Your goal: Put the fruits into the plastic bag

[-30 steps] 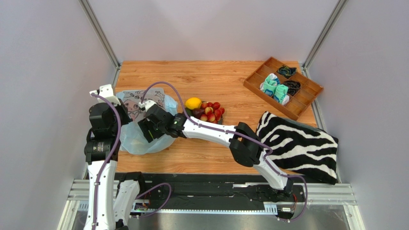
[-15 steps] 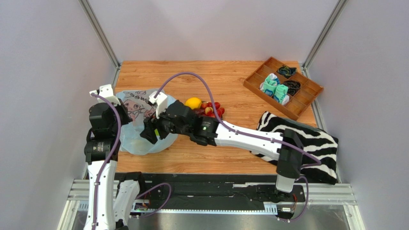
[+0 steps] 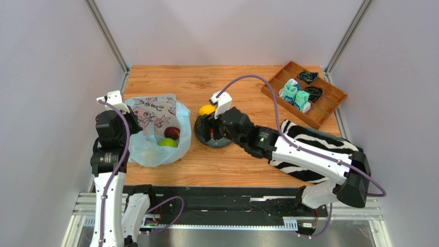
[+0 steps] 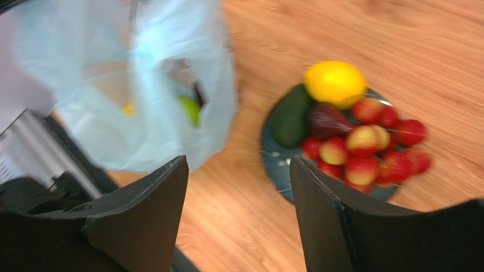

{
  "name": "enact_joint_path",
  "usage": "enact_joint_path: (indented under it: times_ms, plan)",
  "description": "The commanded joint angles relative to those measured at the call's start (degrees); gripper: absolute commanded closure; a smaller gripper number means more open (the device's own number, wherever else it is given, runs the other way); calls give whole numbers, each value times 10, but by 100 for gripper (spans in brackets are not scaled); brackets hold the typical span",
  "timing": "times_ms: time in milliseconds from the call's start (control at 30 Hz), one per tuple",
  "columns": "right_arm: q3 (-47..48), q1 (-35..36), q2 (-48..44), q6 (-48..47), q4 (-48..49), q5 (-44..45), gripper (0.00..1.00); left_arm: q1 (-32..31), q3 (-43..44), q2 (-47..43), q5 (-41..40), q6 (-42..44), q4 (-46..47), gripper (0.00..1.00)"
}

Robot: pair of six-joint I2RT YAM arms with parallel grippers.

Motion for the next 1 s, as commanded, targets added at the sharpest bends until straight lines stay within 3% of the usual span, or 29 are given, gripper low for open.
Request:
enact_joint_path:
  times_ms: [0,400,600,967]
  plan:
    - [-8,-66,-9,25,-20,25,31,-1,-2,-2,11,-2,14,100]
    - [173,-142,214,-73,-122,24,35,-1,-2,2,12,-2,14,100]
    - [214,-143,267,-105,-122,-18,39,-1,-1,6,15,-2,14,100]
    - [301,-142,365,-216,-182,-45,36,-1,-1,5,17,-2,14,100]
